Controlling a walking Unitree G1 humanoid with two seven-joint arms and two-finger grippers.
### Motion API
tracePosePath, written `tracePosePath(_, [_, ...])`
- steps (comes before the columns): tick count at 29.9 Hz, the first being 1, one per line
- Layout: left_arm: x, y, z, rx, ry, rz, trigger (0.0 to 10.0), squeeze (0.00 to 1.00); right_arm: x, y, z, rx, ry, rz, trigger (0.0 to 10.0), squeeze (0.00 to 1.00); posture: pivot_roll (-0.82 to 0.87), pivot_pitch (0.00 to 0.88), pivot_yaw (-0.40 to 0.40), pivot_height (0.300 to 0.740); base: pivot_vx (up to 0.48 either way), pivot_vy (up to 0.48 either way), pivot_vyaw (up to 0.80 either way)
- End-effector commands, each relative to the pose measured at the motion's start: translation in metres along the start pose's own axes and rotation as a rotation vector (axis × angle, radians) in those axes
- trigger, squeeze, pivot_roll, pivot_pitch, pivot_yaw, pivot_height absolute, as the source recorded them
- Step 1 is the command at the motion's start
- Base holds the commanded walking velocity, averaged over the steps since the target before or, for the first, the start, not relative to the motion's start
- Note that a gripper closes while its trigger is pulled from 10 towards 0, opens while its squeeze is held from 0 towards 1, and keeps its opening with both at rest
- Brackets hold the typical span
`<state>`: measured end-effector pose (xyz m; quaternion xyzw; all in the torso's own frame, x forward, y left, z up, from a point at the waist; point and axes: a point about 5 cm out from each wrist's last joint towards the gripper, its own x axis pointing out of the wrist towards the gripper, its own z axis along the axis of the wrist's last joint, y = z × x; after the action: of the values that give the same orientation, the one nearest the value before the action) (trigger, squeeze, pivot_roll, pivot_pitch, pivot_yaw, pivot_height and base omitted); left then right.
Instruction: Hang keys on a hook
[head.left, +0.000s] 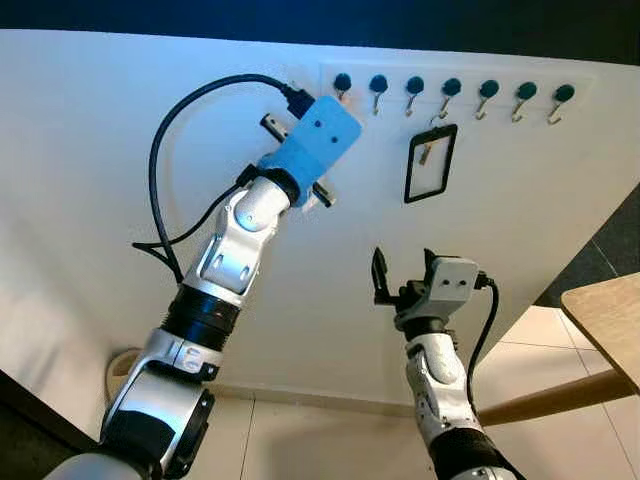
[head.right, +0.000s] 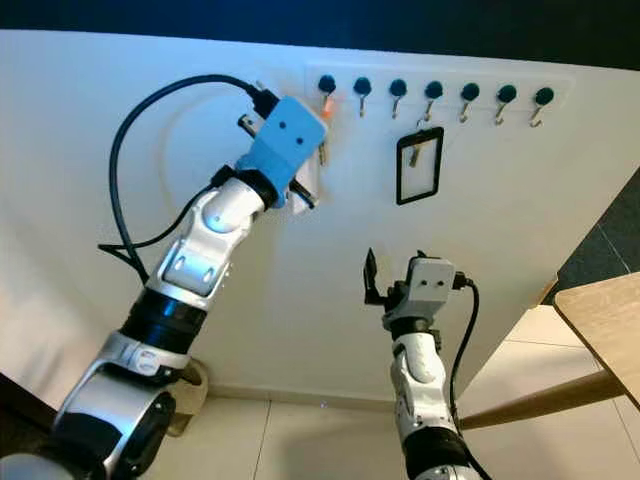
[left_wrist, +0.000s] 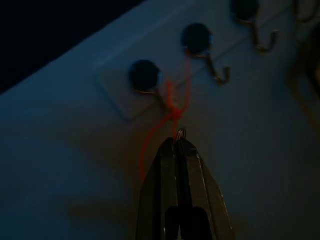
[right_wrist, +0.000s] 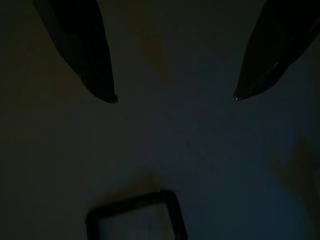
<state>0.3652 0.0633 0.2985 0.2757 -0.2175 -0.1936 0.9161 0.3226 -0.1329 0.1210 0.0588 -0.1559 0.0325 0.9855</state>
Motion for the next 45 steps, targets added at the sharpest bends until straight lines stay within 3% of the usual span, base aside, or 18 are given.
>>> tracePosePath(1, [-0.001,0.012,-0.004,0.028,0.013,0.043,10.0,0.00,0.001,0.004,0.001,0.008,0.003,0.014,10.0,0.00,0.03,0.063,-0.016,0.740,0.000,0.000,0.00])
tracePosePath(7, [0.000,0.021,-0.006,0.031,0.008,0.122,10.0,0.00,0.004,0.004,0.004,0.013,-0.005,0.016,10.0,0.00,0.03,0.072,-0.017,0.740,0.000,0.000,0.00])
tracePosePath(13, [0.001,0.018,-0.001,0.007,-0.035,0.104,10.0,0.00,0.005,0.004,0.007,0.016,-0.016,0.019,10.0,0.00,0.03,0.074,-0.017,0.740,0.000,0.000,0.00])
tracePosePath(19, [0.001,0.000,0.010,-0.076,-0.105,0.003,10.0,0.00,0.004,0.010,0.011,-0.006,-0.041,0.063,10.0,0.00,0.03,0.079,-0.016,0.740,0.000,0.000,0.00])
tracePosePath(21, [-0.001,-0.009,0.018,-0.164,-0.178,-0.070,10.0,0.00,0.003,0.013,0.011,-0.014,-0.046,0.085,10.0,0.00,0.03,0.081,-0.017,0.740,0.000,0.000,0.00])
tracePosePath(24, [-0.007,-0.019,0.026,-0.200,-0.250,-0.163,10.0,0.00,0.001,0.015,0.010,-0.016,-0.042,0.095,10.0,0.00,0.03,0.081,-0.018,0.740,0.000,0.000,0.00])
tracePosePath(31, [-0.007,-0.022,0.023,-0.177,-0.225,-0.165,10.0,0.00,0.000,0.016,0.010,-0.010,-0.036,0.094,10.0,0.00,0.03,0.084,-0.018,0.740,0.000,0.000,0.00])
tracePosePath(40, [0.002,-0.006,0.008,-0.120,-0.131,-0.056,10.0,0.00,0.002,0.017,0.014,-0.006,-0.048,0.096,10.0,0.00,0.03,0.086,-0.013,0.740,0.000,0.000,0.00])
tracePosePath(45, [0.003,-0.006,0.004,-0.105,-0.104,-0.056,10.0,0.00,0.002,0.018,0.015,-0.006,-0.051,0.096,10.0,0.00,0.03,0.086,-0.011,0.740,0.000,0.000,0.00])
